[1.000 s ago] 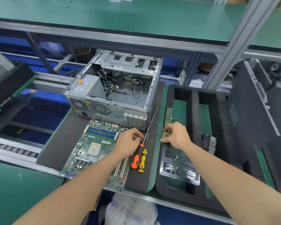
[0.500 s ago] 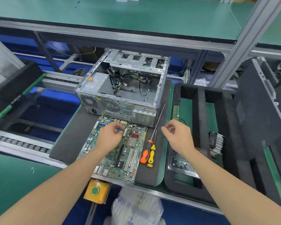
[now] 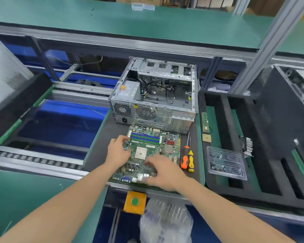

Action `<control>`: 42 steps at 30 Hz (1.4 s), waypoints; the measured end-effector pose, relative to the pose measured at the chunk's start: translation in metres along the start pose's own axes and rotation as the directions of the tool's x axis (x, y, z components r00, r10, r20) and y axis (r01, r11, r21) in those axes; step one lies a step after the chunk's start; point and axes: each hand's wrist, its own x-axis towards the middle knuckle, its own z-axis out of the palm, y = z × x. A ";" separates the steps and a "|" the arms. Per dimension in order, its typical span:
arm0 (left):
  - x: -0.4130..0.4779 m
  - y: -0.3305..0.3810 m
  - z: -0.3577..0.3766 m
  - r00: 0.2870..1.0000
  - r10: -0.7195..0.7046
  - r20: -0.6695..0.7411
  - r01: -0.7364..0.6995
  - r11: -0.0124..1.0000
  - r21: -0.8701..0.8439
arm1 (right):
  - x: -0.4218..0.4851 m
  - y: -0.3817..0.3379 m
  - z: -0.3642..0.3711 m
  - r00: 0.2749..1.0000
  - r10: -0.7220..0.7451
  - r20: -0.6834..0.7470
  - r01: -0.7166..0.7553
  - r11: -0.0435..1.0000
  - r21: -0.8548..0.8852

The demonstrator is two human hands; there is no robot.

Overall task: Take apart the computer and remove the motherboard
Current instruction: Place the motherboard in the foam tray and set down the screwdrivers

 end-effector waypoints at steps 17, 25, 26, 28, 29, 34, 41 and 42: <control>0.026 0.005 -0.011 0.904 -0.360 0.228 0.422 0.830 -0.363 | -0.005 -0.051 0.013 0.996 -0.036 -0.086 0.010 0.958 -0.286; 0.028 0.008 -0.043 0.827 -0.366 0.426 0.548 0.691 -0.471 | -0.020 -0.073 -0.040 0.999 -0.039 -0.012 0.037 0.992 -0.119; 0.027 0.009 -0.050 0.826 -0.360 0.434 0.550 0.688 -0.474 | -0.020 -0.077 -0.047 0.999 -0.046 -0.012 0.045 0.995 -0.089; 0.024 0.017 -0.065 0.836 -0.334 0.436 0.535 0.677 -0.506 | -0.020 -0.084 -0.060 0.997 -0.070 -0.028 0.069 0.997 -0.045; 0.023 0.021 -0.073 0.849 -0.330 0.414 0.516 0.688 -0.511 | -0.020 -0.087 -0.067 0.996 -0.082 -0.045 0.081 0.996 -0.030; 0.015 0.042 -0.110 0.898 -0.273 0.346 0.424 0.749 -0.509 | -0.018 -0.104 -0.098 0.987 -0.118 -0.106 0.124 0.990 0.059; -0.006 0.049 -0.126 0.899 -0.251 0.359 0.438 0.516 -0.736 | -0.022 -0.119 -0.148 0.981 -0.093 -0.173 0.152 0.919 0.363; -0.009 0.052 -0.126 0.898 -0.263 0.352 0.439 0.523 -0.731 | -0.024 -0.119 -0.157 0.979 -0.106 -0.172 0.171 0.890 0.423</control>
